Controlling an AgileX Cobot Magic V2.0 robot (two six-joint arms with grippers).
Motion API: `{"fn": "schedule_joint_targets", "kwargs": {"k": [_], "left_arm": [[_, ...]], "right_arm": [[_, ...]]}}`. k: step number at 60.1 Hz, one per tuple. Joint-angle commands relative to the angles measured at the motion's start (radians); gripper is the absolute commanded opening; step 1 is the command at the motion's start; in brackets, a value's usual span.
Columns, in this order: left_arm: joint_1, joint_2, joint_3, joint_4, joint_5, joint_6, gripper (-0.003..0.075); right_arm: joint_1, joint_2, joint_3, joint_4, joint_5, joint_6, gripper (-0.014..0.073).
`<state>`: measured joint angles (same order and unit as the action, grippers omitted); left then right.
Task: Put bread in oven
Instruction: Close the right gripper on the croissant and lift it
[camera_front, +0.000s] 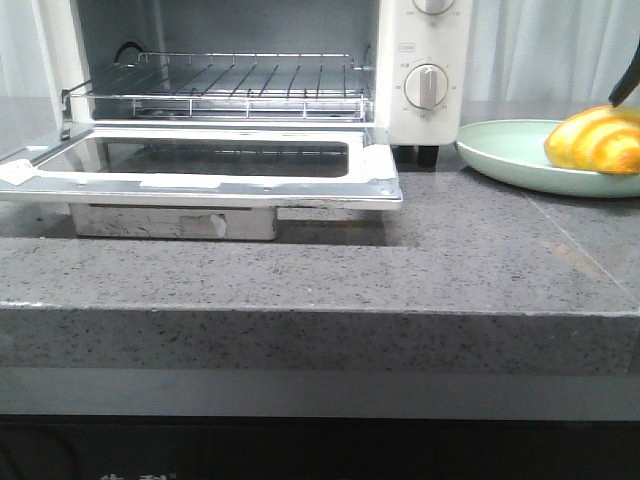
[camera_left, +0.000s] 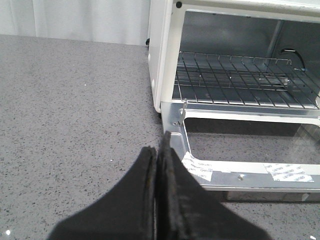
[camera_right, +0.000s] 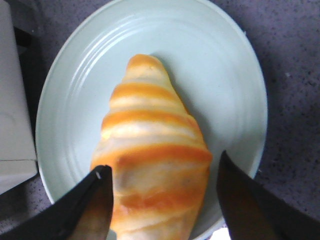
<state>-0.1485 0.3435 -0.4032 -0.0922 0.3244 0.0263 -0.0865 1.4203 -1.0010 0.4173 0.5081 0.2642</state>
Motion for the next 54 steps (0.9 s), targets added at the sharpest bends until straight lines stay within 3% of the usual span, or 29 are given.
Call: {"fn": "schedule_joint_targets", "kwargs": {"k": [1, 21, 42, 54], "left_arm": [[0.002, 0.007, -0.027, -0.01, -0.071, -0.002, -0.002], [0.002, 0.007, -0.027, -0.01, -0.071, -0.002, -0.002], [0.002, 0.007, -0.027, -0.01, -0.071, -0.002, -0.002], [0.002, 0.007, -0.027, -0.01, -0.071, -0.002, -0.002]], "right_arm": [[-0.006, -0.015, -0.036, 0.045, -0.037, -0.052, 0.0471], [-0.006, 0.039, -0.036, 0.223, 0.011, -0.237, 0.0447], [-0.006, 0.039, -0.036, 0.246, 0.026, -0.264, 0.0076], [-0.006, -0.032, -0.031, 0.241, 0.056, -0.264, 0.0034]]}}
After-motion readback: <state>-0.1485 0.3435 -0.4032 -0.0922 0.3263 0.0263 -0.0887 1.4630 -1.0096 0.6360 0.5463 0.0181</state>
